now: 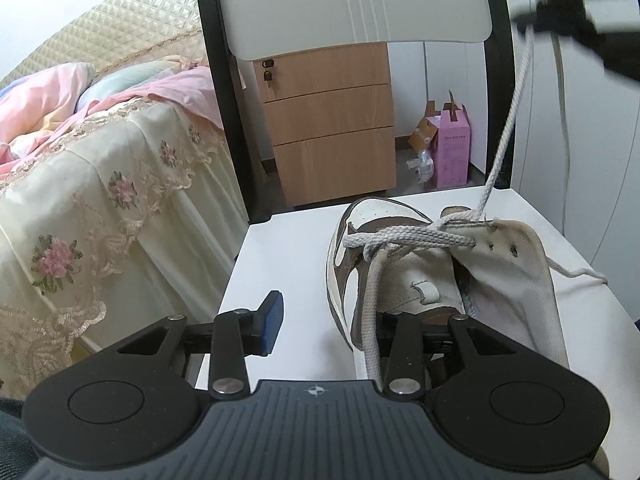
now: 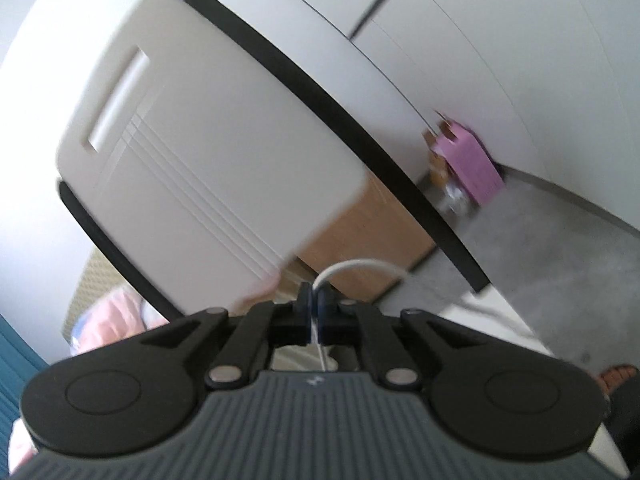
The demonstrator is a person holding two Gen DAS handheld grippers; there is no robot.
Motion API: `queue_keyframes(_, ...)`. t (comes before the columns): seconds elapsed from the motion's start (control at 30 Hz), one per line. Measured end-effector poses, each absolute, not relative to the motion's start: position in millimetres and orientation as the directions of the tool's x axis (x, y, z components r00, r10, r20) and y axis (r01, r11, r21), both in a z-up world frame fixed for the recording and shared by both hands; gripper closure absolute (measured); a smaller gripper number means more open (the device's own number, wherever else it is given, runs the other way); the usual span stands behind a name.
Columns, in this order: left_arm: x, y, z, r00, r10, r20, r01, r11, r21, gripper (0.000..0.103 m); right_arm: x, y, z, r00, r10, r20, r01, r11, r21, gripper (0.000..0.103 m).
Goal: Lace up shoes with both hands
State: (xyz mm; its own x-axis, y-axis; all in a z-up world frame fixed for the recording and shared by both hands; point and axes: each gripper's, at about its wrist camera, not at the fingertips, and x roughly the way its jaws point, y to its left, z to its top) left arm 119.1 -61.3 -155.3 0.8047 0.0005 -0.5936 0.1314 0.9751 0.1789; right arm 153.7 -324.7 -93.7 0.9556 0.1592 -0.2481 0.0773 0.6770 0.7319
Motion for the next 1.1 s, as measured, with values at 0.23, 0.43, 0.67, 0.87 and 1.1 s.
queue_keyframes(0.23, 121.3, -57.8, -154.7, 0.793, -0.012, -0.609, 0.128, 0.981, 0.146, 0.060, 163.7, -329.3, -31.0, 0.974, 0.162, -0.160, -0.009, 0.730, 0.683, 0.100)
queue_keyframes(0.43, 121.4, -58.0, -154.9, 0.791, -0.015, -0.612, 0.127, 0.982, 0.141, 0.060, 160.7, -327.4, 18.5, 0.982, 0.167, -0.089, -0.075, 0.776, 0.626, 0.100)
queue_keyframes(0.67, 122.1, -57.1, -155.3, 0.787, -0.020, -0.616, 0.126, 0.983, 0.130, 0.060, 157.8, -324.7, 64.8, 0.983, 0.183, -0.019, -0.137, 0.796, 0.590, 0.100)
queue_keyframes(0.87, 122.2, -57.3, -153.5, 0.786, -0.020, -0.618, 0.124, 0.984, 0.125, 0.060, 151.0, -325.1, 97.9, 0.984, 0.174, 0.033, -0.164, 0.826, 0.539, 0.100)
queue_keyframes(1.1, 122.5, -56.4, -151.4, 0.778, -0.022, -0.628, 0.119, 0.986, 0.113, 0.060, 143.6, -323.9, 118.4, 0.983, 0.180, 0.022, -0.172, 0.885, 0.432, 0.100)
